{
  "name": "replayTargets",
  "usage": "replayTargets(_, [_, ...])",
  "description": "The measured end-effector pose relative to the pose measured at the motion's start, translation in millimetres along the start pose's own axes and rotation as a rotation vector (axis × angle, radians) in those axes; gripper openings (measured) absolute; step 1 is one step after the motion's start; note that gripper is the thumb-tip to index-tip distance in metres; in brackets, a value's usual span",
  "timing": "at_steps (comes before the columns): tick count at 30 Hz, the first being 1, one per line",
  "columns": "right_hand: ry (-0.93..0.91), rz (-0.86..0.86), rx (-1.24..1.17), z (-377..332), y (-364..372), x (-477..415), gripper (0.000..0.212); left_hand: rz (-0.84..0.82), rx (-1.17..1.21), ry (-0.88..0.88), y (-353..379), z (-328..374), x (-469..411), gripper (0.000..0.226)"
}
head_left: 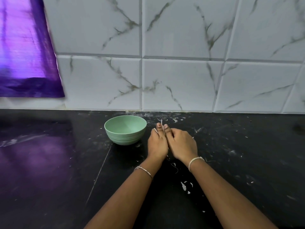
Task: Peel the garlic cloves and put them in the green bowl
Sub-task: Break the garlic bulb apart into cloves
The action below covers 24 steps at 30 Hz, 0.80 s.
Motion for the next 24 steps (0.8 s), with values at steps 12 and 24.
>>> replayTargets(12, [0.084, -0.032, -0.121, 8, 10, -1, 0.056, -0.127, -0.015, -0.001, 14, -8, -5, 0.073])
replayTargets(24, [0.023, -0.112, -0.26, 2, 15, -5, 0.057, -0.206, -0.302, 0.086, 8, 2, -5, 0.073])
Point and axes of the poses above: each hand's wrist, its own x-axis away from the middle knuckle, its own y-axis out of the palm, z = x × y, the point moved 10 cm from there along -x, towards the middle knuckle, and after that the axes turned 2 degrees about x, right-handed, at the moved point
